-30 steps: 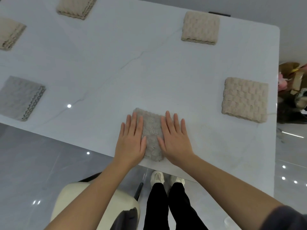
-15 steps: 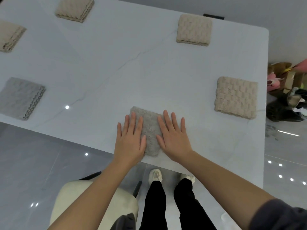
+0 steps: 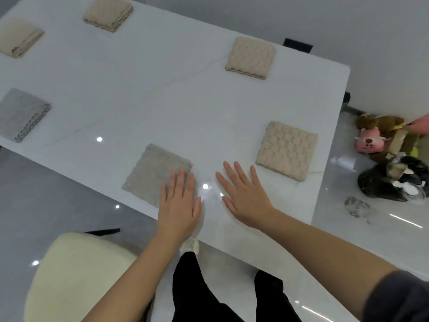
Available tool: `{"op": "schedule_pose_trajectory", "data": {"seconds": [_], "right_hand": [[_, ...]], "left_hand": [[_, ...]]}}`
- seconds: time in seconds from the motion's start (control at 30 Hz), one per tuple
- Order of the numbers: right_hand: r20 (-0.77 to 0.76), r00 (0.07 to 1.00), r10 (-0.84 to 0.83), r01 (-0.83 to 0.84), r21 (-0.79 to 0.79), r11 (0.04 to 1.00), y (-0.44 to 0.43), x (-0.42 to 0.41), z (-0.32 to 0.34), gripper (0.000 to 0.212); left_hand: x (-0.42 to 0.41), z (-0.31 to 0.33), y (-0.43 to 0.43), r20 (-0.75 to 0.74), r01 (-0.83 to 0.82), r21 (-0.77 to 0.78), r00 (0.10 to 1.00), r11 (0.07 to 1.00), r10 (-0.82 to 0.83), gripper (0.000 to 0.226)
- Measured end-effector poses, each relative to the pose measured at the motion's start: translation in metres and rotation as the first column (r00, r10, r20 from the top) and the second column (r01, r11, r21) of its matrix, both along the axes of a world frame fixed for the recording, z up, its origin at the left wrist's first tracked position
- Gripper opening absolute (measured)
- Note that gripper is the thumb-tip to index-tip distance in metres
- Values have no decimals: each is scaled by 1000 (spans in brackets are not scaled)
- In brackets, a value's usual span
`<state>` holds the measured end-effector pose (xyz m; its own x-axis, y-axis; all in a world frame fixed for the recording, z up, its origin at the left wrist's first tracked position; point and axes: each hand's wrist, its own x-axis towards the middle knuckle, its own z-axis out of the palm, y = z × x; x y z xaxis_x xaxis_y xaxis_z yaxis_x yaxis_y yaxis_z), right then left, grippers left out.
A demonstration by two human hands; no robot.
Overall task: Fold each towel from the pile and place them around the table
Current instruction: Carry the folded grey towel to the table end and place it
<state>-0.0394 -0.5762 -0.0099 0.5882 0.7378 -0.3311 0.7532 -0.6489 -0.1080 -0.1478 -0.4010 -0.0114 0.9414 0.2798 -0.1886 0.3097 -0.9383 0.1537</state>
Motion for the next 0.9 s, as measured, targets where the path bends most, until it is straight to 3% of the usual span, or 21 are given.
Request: {"op": "schedule_pose_trajectory", "data": {"seconds": [0.37, 0.67, 0.9], "right_hand": [[52, 987, 153, -152, -33, 988, -154, 61, 15, 63], [40, 965, 259, -255, -96, 962, -185, 124, 20, 65], [16, 929, 369, -367, -50, 929, -179, 204, 13, 63]], "left_hand": [[23, 1, -184, -15, -212, -136, 977, 968, 212, 65], [74, -10, -229, 29, -322, -180, 943, 929, 333, 62], [135, -22, -250, 27, -457, -241, 879, 856, 477, 64]]}}
